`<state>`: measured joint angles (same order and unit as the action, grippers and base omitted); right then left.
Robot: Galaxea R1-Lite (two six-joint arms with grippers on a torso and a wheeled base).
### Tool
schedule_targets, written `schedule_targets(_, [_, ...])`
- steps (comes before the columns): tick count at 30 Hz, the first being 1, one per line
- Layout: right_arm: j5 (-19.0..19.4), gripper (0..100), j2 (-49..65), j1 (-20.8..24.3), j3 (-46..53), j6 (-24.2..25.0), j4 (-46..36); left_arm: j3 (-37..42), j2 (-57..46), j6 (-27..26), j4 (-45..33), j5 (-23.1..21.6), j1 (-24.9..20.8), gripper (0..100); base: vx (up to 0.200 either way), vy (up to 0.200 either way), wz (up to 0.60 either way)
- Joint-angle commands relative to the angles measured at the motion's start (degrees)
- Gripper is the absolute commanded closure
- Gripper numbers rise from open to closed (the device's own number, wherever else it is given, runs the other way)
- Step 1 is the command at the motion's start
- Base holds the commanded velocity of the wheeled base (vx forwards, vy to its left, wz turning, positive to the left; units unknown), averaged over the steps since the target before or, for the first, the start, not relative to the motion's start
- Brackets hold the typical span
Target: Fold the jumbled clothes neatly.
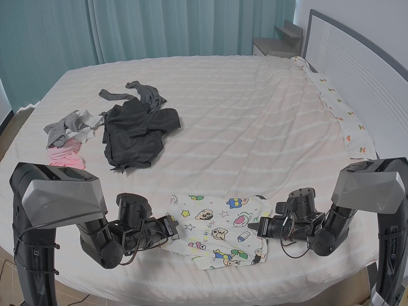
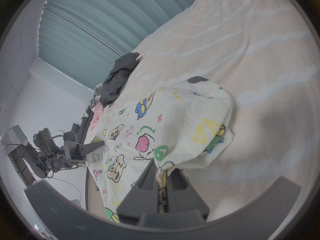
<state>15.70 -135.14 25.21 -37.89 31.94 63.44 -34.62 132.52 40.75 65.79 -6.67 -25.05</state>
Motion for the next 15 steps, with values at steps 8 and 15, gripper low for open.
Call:
schedule_targets(8, [-0.06, 100, 0.23, 0.81, -0.17, -0.04, 0.02, 0.17, -0.78, 0.03, 0.04, 0.16, 0.35, 100, 0.000, 0.200, 0.00])
schedule_targets(15, [-0.06, 100, 0.14, 2.04, -0.26, -0.04, 1.60, 0.61, -1.39, 0.03, 0.04, 0.25, 0.79, 100, 0.000, 0.200, 0.00])
